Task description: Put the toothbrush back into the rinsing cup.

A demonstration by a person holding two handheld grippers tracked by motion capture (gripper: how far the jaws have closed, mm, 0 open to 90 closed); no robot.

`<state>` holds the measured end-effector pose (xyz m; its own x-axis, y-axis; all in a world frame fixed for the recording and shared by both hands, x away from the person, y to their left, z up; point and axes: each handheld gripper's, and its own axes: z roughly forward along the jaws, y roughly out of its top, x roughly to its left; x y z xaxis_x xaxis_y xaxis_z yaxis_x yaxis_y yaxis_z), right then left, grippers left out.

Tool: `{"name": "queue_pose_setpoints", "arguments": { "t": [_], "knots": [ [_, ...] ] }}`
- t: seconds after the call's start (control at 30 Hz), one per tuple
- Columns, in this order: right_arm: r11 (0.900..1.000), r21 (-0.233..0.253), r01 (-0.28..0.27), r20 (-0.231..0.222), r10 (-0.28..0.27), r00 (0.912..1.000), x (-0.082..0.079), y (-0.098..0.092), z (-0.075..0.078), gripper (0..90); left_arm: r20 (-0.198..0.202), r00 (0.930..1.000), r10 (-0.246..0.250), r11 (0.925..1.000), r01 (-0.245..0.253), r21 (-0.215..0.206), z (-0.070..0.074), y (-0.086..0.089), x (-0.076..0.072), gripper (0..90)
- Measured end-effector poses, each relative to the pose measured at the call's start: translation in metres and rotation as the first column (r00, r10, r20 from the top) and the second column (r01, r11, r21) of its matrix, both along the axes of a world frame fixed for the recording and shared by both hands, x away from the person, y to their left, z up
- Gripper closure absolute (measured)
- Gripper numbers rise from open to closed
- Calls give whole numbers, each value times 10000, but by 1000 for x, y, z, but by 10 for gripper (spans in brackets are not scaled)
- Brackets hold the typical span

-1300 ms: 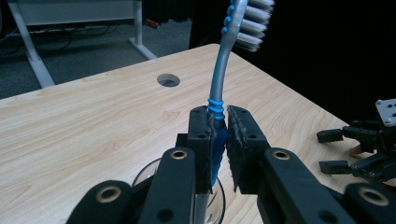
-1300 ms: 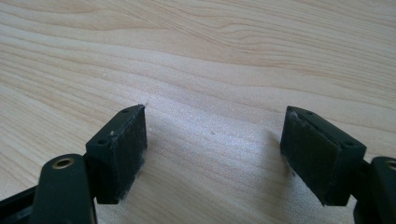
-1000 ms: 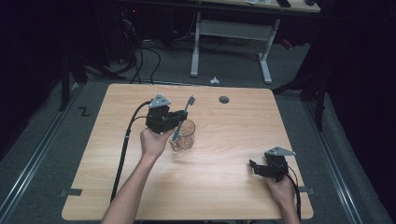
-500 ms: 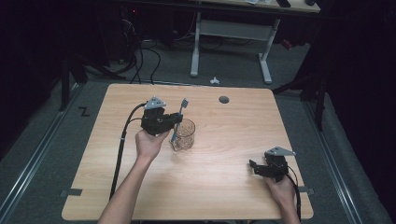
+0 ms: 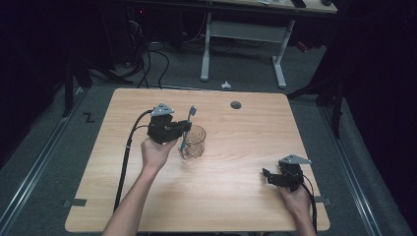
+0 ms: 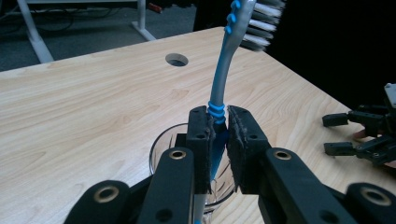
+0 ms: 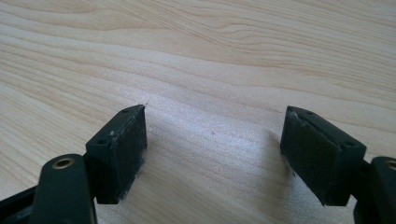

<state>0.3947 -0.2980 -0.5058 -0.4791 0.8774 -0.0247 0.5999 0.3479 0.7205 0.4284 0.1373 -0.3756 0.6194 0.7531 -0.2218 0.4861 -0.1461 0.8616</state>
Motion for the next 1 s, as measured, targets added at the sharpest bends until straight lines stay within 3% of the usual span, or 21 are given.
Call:
{"name": "queue_pose_setpoints", "arguments": {
  "t": [1.0],
  "knots": [
    [10000,43,34,-27,-34,10000,0,0,0,229,-159,9996,237,9993,-232,303,-9,9,-7,790]
  ]
}}
